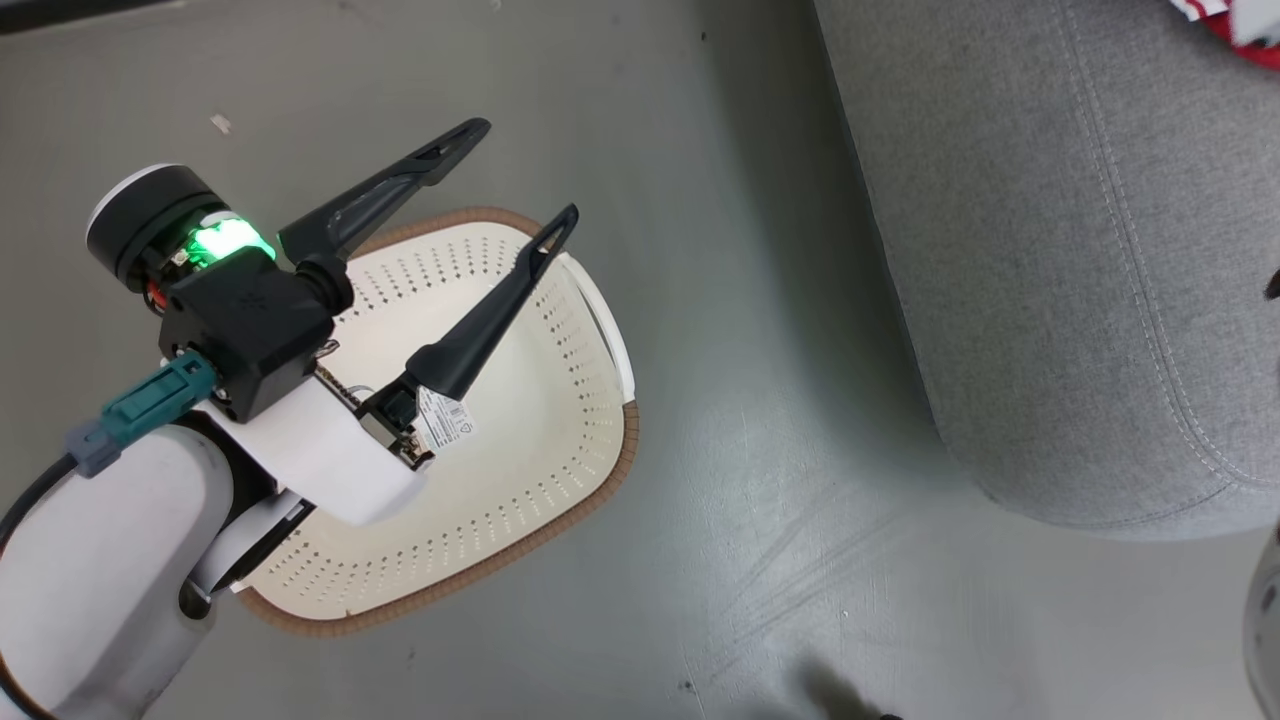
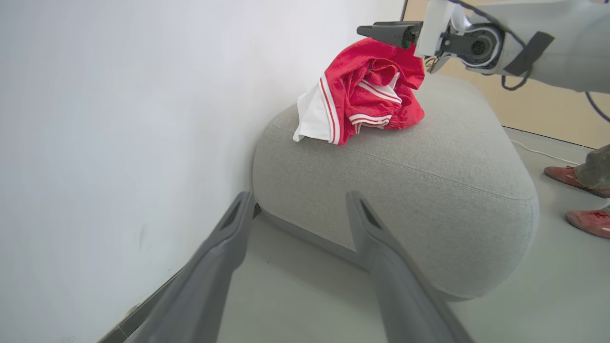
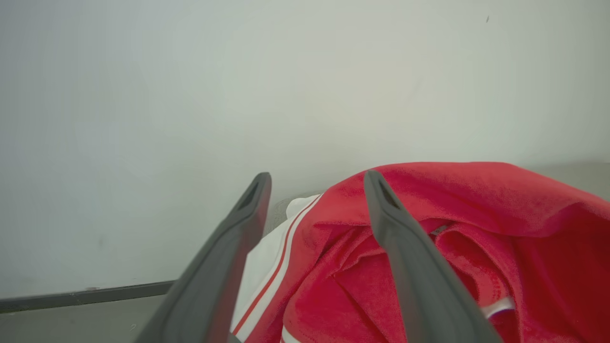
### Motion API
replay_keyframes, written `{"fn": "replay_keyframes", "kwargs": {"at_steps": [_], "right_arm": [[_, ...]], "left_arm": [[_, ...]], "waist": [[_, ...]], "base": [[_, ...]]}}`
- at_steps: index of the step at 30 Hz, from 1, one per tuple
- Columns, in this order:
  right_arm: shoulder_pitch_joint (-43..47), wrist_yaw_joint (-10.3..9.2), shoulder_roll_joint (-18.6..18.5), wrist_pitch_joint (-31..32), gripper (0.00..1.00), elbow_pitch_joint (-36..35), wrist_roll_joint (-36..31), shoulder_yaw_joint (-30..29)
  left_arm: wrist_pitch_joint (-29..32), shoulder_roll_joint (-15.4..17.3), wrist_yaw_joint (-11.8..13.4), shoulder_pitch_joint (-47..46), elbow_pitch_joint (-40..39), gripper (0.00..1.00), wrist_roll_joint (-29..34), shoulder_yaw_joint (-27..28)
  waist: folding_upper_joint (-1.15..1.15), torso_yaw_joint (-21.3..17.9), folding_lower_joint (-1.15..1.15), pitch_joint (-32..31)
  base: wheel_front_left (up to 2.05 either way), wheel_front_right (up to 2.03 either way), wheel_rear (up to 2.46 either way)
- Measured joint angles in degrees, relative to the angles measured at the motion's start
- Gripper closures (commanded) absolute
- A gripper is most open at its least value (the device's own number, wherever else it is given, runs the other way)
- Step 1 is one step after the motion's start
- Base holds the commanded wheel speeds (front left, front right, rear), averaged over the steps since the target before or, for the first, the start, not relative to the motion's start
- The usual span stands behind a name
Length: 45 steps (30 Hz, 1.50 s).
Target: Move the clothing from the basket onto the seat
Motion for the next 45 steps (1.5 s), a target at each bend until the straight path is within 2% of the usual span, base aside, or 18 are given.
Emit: {"fn": "replay_keyframes", "kwargs": {"at_steps": [6,19,32,45], "right_arm": [[3.4,0.00,2.7,-0.2,0.00,-0.5,-0.9,2.5],[9.4,0.00,2.9,-3.5,0.00,-2.2,0.5,11.4],[14.4,0.00,2.7,-4.6,0.00,-4.1,2.4,20.0],[22.4,-0.01,2.7,-4.7,0.00,-5.8,5.0,22.9]], "left_arm": [[-2.4,-0.5,1.5,2.0,1.2,0.00,-0.6,1.6],[-8.0,-1.3,6.0,9.2,4.4,0.00,-2.9,5.2],[-12.2,-2.5,9.0,17.0,7.7,0.00,-5.9,8.8],[-14.0,-3.6,12.2,24.4,10.0,0.00,-7.9,13.1]], "waist": [[0.00,1.0,0.00,-2.7],[0.00,4.7,0.00,-9.0],[0.00,8.9,0.00,-15.3],[0.00,12.7,0.00,-21.6]], "base": [[0.00,0.00,0.00],[0.00,0.00,0.00],[0.00,0.00,0.00],[0.00,0.00,0.00]]}}
